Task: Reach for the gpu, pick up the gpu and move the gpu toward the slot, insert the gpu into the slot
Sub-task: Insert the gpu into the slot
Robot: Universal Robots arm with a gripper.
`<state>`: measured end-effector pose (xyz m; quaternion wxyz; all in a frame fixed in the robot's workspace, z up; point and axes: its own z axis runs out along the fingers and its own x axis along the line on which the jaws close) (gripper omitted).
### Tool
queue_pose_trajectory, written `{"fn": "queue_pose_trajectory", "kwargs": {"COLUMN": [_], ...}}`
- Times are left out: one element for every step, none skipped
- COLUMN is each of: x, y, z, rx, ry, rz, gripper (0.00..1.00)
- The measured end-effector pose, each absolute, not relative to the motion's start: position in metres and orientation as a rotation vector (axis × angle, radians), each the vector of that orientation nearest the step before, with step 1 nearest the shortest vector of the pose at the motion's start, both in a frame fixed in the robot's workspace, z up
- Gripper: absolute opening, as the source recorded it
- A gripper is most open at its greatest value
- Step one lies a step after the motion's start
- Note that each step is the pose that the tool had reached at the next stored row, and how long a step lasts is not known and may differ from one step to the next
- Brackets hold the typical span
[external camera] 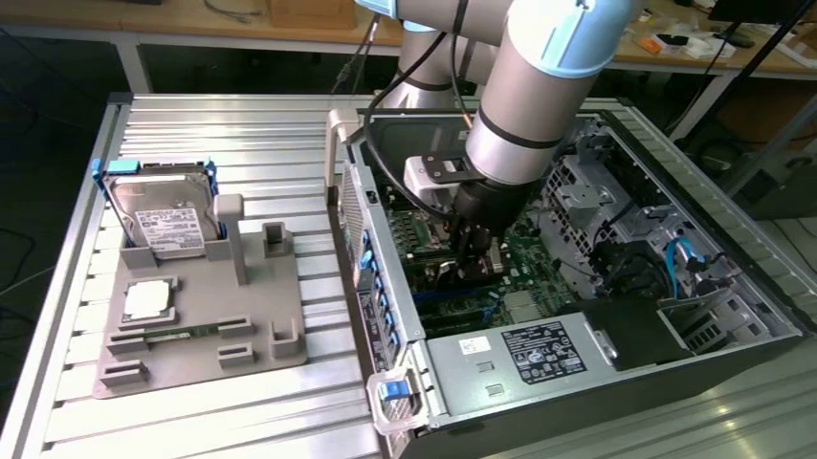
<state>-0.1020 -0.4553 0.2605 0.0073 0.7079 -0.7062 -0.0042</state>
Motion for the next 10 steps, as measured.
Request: {"fn": "queue_pose_trajectory", "kwargs": {"x": [-0.102,-0.102,-0.102,-0.102,-0.102,-0.102,-0.102,-0.102,-0.1021,-0.1021], "y": [-0.4553,-0.4553,-0.4553,-0.4553,-0.4553,-0.4553,-0.4553,-0.4553,-0.4553,-0.4553], "z": [0.2601,0.2594,0.2584,0.2578,0.2578,0.2578,0.2578,0.2578,0.2576,0.2571], "rx": [2.214,2.214,2.214,2.214,2.214,2.214,2.214,2.214,2.214,2.214], "ry": [-2.208,-2.209,-2.208,-2.208,-2.208,-2.208,-2.208,-2.208,-2.208,-2.209], "rz": [-0.013,-0.013,-0.013,-0.013,-0.013,-0.013,-0.013,-0.013,-0.013,-0.014], "gripper": [0.27,0.27,0.27,0.27,0.27,0.27,0.27,0.27,0.27,0.27]}}
